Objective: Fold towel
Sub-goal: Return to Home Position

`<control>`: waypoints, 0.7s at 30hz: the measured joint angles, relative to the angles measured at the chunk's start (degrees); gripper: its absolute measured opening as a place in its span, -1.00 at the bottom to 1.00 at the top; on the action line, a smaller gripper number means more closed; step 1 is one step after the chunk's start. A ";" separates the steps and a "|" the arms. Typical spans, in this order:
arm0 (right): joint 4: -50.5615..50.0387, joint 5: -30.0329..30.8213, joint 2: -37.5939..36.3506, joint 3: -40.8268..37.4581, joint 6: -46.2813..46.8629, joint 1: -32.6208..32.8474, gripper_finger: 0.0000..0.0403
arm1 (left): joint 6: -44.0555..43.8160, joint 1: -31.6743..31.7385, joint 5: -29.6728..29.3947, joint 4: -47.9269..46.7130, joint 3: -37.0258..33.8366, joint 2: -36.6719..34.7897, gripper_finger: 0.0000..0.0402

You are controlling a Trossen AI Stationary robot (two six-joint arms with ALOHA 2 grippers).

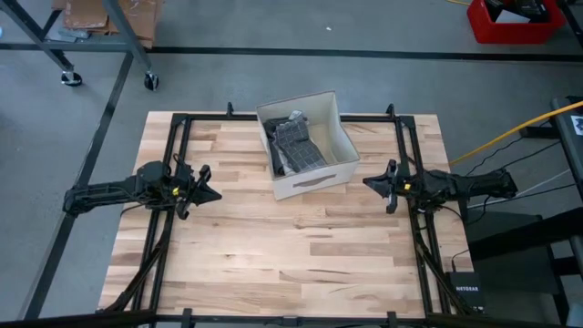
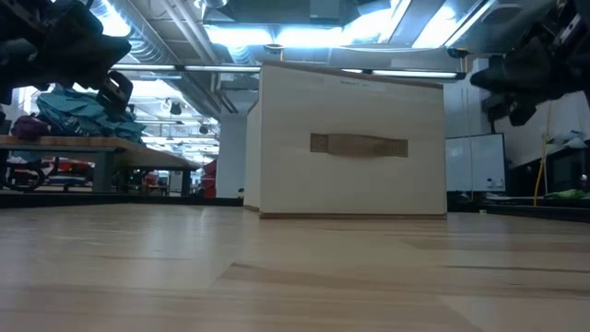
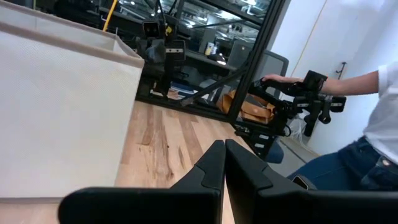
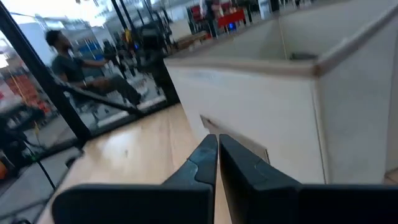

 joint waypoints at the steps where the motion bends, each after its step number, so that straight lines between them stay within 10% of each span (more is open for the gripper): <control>1: -0.07 0.00 -0.87 -0.02 0.00 0.00 -0.89 | 0.00 0.00 0.01 0.01 0.00 0.00 -0.98; 21: -0.93 0.00 -1.67 0.03 0.00 0.00 -0.89 | 0.00 0.00 0.01 -0.03 0.00 0.00 -0.98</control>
